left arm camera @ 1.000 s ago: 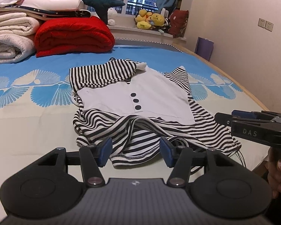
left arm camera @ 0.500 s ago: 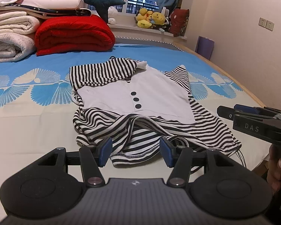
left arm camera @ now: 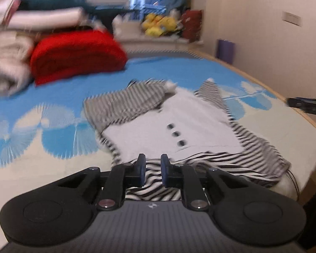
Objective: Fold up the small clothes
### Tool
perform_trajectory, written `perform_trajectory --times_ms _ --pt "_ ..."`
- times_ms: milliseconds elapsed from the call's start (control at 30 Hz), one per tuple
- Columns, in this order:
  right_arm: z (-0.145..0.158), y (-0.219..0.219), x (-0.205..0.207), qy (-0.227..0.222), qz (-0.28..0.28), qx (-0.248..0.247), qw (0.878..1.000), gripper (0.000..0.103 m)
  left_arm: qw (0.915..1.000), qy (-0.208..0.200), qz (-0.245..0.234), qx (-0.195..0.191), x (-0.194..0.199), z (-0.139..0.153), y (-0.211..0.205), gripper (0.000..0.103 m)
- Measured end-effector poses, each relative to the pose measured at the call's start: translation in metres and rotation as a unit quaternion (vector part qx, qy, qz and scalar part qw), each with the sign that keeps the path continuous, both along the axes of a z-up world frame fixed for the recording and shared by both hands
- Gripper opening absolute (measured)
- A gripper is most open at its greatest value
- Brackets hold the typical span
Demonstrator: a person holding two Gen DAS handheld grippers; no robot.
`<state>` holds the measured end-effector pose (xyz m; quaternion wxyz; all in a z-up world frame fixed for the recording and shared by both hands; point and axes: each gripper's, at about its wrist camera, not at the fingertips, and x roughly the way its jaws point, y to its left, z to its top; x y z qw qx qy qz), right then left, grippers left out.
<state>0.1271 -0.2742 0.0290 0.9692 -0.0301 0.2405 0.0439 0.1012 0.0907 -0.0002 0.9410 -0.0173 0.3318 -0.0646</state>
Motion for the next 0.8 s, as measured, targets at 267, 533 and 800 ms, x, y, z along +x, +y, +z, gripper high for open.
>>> perform_trajectory --times_ms 267,533,800 --pt "-0.071 -0.046 0.087 0.131 -0.067 -0.025 0.989 0.051 0.9886 0.104 0.088 -0.064 0.069 -0.047 0.053 0.016" --pt "-0.132 -0.059 0.134 0.243 -0.082 -0.031 0.966 0.052 0.9769 0.164 0.098 -0.096 0.113 -0.084 0.058 0.02" --pt "-0.17 -0.058 0.151 0.291 -0.086 -0.089 0.949 0.054 0.9705 0.203 0.1 -0.083 0.141 -0.113 0.053 0.03"
